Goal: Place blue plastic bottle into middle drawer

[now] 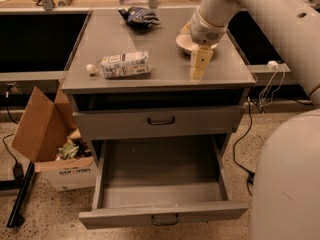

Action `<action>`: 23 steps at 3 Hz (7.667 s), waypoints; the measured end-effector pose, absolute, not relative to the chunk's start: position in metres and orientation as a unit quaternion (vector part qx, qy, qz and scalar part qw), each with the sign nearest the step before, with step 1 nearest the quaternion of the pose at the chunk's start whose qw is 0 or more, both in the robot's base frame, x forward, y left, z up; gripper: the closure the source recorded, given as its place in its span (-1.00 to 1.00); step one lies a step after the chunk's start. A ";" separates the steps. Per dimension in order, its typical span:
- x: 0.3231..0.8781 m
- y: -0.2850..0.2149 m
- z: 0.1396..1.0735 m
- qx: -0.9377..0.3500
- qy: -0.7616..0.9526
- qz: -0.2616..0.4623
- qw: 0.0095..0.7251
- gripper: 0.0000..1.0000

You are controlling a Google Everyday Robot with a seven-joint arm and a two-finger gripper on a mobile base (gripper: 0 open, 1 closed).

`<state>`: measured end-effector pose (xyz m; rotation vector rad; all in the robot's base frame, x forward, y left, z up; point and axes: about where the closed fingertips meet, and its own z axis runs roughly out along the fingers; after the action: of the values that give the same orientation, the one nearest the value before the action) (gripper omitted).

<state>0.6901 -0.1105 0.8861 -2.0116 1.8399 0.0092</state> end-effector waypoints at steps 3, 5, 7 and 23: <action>0.732 -0.073 0.895 -0.697 0.673 0.023 0.248 -1.00; 0.747 -0.019 0.900 -0.693 0.663 0.083 0.269 -1.00; 0.751 0.013 0.892 -0.689 0.656 0.120 0.283 -1.00; 0.526 0.108 0.833 -0.786 0.566 0.126 0.214 1.00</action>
Offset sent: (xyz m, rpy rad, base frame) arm 0.0576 0.0301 0.0239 0.1305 -0.0716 -0.0408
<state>0.5264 0.1083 0.8327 -2.1807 1.5717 0.3487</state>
